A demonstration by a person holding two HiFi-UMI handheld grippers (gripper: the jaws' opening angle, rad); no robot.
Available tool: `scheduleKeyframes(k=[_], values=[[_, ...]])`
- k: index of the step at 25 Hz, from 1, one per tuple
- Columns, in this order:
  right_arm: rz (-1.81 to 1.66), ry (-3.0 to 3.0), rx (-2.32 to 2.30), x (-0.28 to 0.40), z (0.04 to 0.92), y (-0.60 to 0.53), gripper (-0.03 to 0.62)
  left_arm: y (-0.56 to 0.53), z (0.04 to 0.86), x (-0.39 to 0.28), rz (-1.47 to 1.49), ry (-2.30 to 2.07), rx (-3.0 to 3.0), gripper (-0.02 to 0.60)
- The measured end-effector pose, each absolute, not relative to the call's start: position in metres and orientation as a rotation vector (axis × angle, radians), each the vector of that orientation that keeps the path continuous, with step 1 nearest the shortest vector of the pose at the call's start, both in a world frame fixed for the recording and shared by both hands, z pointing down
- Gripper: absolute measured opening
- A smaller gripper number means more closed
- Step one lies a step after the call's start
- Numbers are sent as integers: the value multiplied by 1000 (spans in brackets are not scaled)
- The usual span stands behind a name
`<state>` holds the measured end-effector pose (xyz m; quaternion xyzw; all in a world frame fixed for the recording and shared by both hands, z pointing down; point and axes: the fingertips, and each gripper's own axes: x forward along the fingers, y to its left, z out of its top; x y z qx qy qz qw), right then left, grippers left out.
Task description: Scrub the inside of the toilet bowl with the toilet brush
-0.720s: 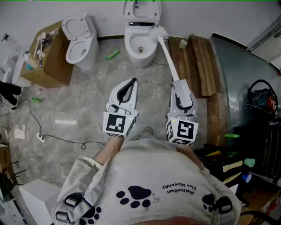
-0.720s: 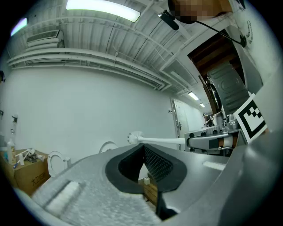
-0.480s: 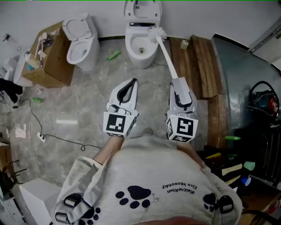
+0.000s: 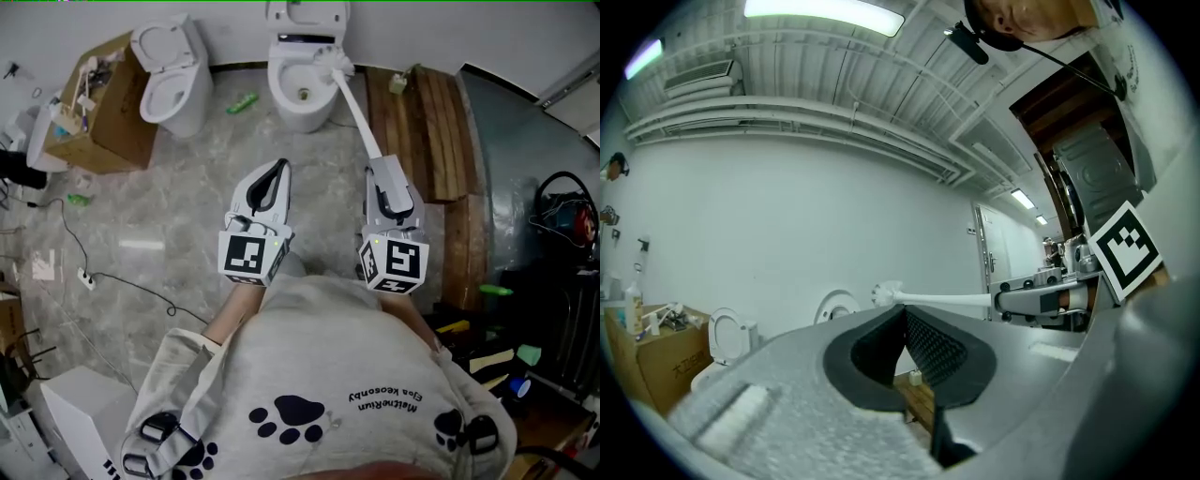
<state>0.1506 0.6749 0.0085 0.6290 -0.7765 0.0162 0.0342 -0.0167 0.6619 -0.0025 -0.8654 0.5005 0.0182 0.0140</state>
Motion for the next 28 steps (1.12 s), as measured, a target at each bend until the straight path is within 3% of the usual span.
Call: scheduleKeyframes(k=[9, 28], values=[[102, -2369, 1905, 137, 30, 630, 150, 621, 21, -35, 36, 1602, -2733, -2], [178, -2193, 2029, 81, 45, 468, 150, 426, 41, -92, -5, 1448, -2856, -2]])
